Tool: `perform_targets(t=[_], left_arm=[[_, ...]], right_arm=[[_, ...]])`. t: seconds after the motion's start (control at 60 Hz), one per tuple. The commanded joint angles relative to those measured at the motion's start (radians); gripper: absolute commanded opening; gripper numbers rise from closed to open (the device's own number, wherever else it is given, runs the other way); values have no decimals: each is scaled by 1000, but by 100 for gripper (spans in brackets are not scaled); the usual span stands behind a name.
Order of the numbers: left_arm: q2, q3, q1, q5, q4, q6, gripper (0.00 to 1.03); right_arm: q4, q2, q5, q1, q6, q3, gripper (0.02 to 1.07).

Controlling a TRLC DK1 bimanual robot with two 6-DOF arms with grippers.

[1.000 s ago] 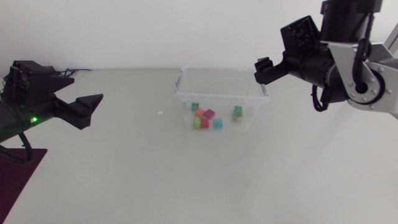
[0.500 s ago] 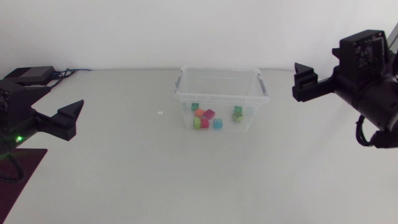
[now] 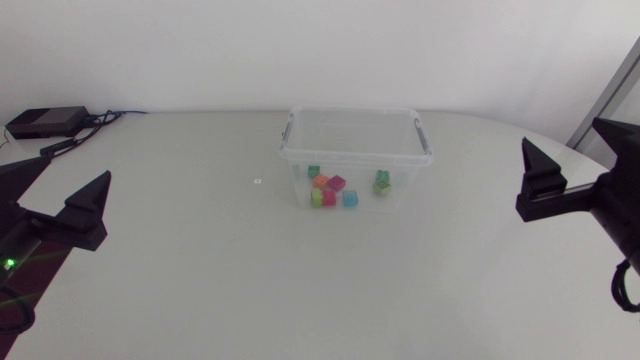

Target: Pick up the duplo bricks and place them in the container

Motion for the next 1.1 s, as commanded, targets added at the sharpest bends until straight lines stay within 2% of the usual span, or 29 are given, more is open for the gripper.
perform_targets(t=[0.0, 0.8, 1.083], left_arm=[[-41, -45, -12, -18, 6, -52, 99], [-417, -314, -161, -191, -88, -302, 99], [-419, -315, -162, -192, -89, -303, 99]], right_arm=[[-17, -45, -14, -22, 30, -53, 103], [-112, -478, -256, -225, 391, -420, 103], [-112, -480, -257, -226, 392, -422, 103]])
